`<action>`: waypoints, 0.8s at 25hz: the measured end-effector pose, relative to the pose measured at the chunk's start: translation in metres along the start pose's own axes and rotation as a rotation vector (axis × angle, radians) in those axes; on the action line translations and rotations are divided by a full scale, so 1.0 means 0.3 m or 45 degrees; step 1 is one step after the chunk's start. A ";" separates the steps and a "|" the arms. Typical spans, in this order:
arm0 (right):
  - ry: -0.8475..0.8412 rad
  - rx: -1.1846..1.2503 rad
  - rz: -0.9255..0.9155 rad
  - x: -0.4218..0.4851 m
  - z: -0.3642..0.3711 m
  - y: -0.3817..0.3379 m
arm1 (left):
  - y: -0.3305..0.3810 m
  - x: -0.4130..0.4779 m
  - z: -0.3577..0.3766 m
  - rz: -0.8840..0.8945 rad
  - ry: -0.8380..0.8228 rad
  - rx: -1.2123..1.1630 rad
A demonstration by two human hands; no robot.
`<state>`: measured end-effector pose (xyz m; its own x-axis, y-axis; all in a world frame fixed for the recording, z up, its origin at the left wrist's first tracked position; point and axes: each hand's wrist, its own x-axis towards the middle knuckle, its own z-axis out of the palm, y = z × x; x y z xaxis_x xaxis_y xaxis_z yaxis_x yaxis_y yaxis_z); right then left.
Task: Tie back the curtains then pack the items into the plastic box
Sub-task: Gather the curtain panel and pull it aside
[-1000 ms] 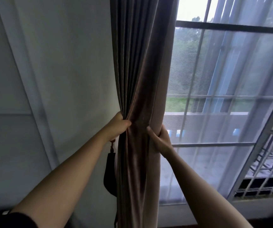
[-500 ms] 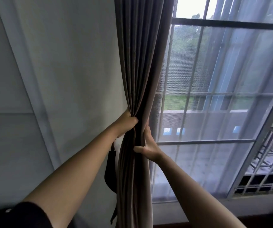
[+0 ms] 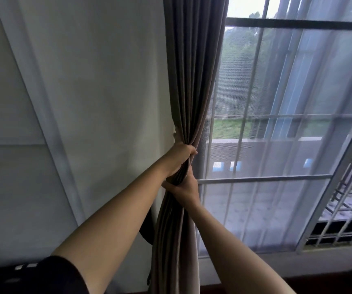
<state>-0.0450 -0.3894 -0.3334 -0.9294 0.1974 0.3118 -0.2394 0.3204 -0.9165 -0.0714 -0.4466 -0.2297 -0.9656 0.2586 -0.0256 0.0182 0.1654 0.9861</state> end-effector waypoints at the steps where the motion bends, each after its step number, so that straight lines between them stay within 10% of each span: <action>1: 0.018 0.018 0.031 -0.005 0.004 -0.010 | -0.045 0.075 -0.002 -0.007 -0.017 0.021; 20: 0.254 -0.486 0.145 -0.059 0.077 0.024 | -0.009 -0.003 -0.022 0.103 -0.010 0.054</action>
<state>-0.0369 -0.4119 -0.3512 -0.8627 0.4139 0.2905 0.0169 0.5977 -0.8015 -0.0721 -0.4536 -0.2313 -0.9586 0.2800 0.0522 0.1069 0.1836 0.9772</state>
